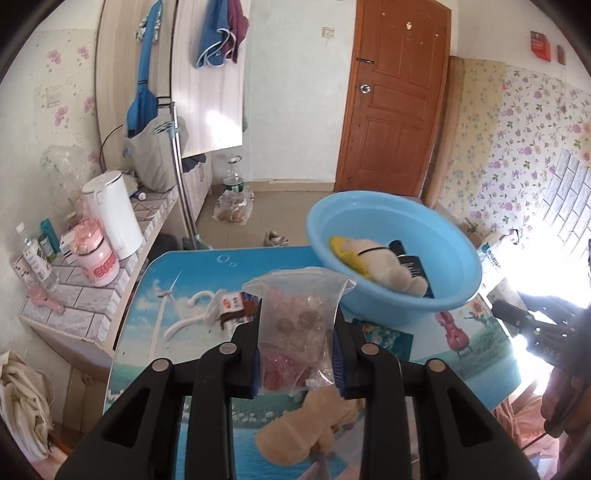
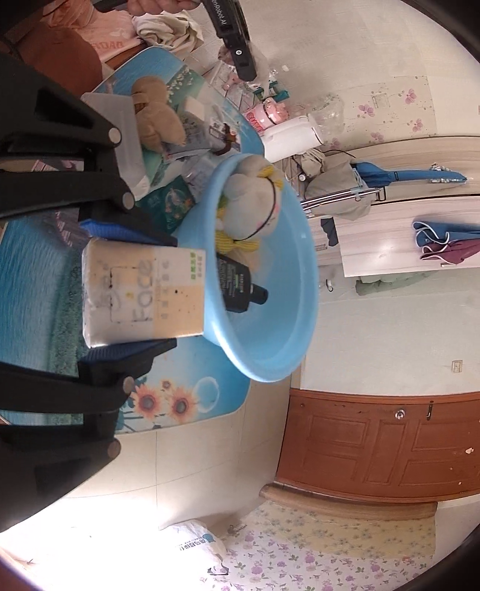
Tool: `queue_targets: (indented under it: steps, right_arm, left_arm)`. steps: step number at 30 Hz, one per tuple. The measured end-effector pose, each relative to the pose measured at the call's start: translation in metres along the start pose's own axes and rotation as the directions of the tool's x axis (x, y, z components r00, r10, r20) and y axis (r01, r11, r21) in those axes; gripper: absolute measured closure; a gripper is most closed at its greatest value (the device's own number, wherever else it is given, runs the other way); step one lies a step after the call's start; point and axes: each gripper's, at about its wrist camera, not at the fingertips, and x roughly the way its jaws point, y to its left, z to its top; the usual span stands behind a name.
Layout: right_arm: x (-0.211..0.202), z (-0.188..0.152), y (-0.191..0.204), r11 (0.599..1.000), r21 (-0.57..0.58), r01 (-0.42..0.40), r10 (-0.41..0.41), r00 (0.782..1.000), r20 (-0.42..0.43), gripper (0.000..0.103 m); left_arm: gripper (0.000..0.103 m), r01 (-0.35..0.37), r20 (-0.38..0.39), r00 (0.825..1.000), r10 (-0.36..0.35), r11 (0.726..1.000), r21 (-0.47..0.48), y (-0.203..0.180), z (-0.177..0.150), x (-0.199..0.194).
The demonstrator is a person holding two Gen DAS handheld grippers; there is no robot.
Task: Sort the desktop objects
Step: 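Carry candy bag and Face box into the blue basin and open both tools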
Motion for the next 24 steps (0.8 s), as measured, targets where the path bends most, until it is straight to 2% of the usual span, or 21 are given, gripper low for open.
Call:
queue_targets:
  steps: [5,13,15,17,20,24]
  right_arm:
    - [0.007,0.030,0.002,1.000,-0.012,-0.009,0.009,1.000,0.028,0.058]
    - [0.040,0.059,-0.006,1.000,-0.005,-0.017,0.017,1.000,0.011,0.058]
    - [0.048,0.062,-0.009,1.000,0.001,-0.015,0.015,1.000,0.004,0.058]
    - [0.056,0.065,-0.012,1.000,0.009,-0.018,0.018,1.000,-0.007,0.058]
    - [0.066,0.067,-0.014,1.000,0.006,-0.023,0.024,0.999,-0.021,0.058]
    - [0.079,0.066,-0.012,0.999,0.005,-0.045,0.045,0.998,-0.045,0.058]
  left_arm:
    - [0.076,0.078,0.020,0.997,-0.080,0.995,0.064,-0.036,0.027,0.018]
    - [0.072,0.149,0.004,0.989,-0.151,0.979,0.138,-0.083,0.062,0.073]
    - [0.054,0.161,-0.014,0.987,-0.161,0.977,0.142,-0.088,0.069,0.088]
    - [0.040,0.165,-0.020,0.986,-0.164,0.979,0.122,-0.089,0.075,0.098]
    - [0.032,0.181,0.005,0.983,-0.183,0.978,0.106,-0.087,0.082,0.098]
    - [0.025,0.152,0.036,0.987,-0.158,0.979,0.135,-0.078,0.082,0.089]
